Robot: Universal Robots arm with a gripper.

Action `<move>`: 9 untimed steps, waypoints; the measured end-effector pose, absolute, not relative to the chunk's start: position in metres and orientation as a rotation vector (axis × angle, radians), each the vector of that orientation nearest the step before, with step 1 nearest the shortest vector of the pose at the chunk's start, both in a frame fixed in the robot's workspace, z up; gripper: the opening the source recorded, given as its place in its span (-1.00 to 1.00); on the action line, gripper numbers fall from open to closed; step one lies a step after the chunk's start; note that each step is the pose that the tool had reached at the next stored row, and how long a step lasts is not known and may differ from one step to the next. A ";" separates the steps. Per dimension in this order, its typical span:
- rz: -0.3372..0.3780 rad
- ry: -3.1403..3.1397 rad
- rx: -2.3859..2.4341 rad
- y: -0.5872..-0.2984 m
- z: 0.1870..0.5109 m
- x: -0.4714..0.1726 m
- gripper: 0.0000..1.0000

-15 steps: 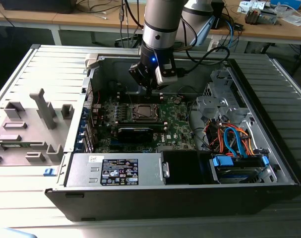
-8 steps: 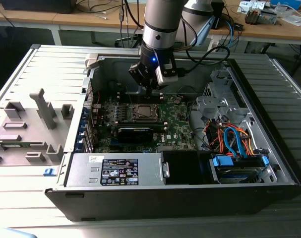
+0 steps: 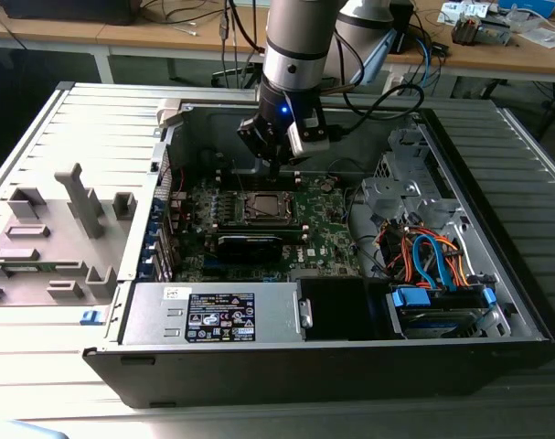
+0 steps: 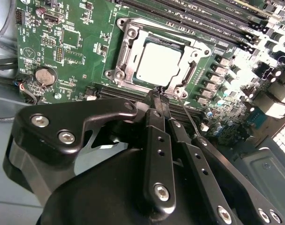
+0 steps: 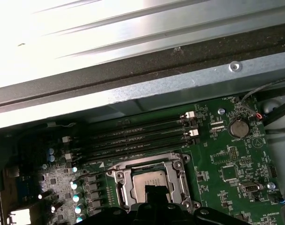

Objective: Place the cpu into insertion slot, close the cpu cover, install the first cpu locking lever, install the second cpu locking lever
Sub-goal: 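Install the first cpu locking lever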

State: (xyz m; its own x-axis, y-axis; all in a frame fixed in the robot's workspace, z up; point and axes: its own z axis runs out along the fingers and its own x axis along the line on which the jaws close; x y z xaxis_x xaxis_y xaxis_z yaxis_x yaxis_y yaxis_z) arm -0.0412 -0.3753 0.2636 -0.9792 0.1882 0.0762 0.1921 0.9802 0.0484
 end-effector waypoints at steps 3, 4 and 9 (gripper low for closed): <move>-0.087 -3.056 -0.280 -0.375 0.264 -0.041 -0.79; -0.087 -3.056 -0.275 -0.375 0.264 -0.041 -0.79; -0.088 -3.057 -0.257 -0.375 0.264 -0.041 -0.79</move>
